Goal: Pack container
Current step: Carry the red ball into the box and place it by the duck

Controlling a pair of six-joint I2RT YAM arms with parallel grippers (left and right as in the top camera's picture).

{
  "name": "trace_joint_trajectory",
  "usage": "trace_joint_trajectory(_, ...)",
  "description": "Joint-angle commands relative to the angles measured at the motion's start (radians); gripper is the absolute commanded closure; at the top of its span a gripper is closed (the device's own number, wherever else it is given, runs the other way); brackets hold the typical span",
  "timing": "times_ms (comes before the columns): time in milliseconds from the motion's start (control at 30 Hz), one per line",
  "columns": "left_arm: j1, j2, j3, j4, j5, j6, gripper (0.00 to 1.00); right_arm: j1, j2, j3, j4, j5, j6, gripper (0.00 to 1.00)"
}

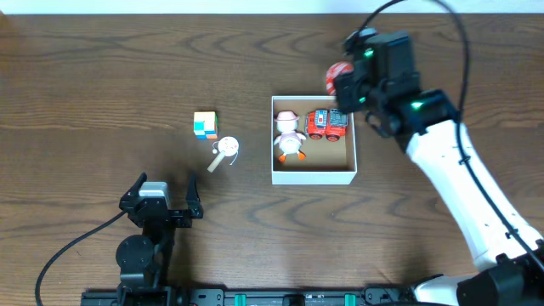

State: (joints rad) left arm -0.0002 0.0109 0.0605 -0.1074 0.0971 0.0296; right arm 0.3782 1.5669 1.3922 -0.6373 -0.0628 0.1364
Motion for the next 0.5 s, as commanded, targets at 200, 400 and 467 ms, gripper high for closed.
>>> trace_joint_trajectory(200, 0.006, -0.007, -0.029, -0.011, -0.012, 0.0, 0.02, 0.096, 0.104, 0.014, -0.128, 0.048, 0.047, 0.99)
trace_joint_trajectory(400, 0.006, -0.007, -0.029, -0.011, -0.012, 0.0, 0.02, 0.099, 0.184, 0.014, -0.136, 0.004, 0.053, 0.99)
trace_joint_trajectory(467, 0.006, -0.007, -0.029, -0.011, -0.012, 0.0, 0.02, 0.102, 0.203, 0.014, -0.134, -0.014, 0.054, 0.99)
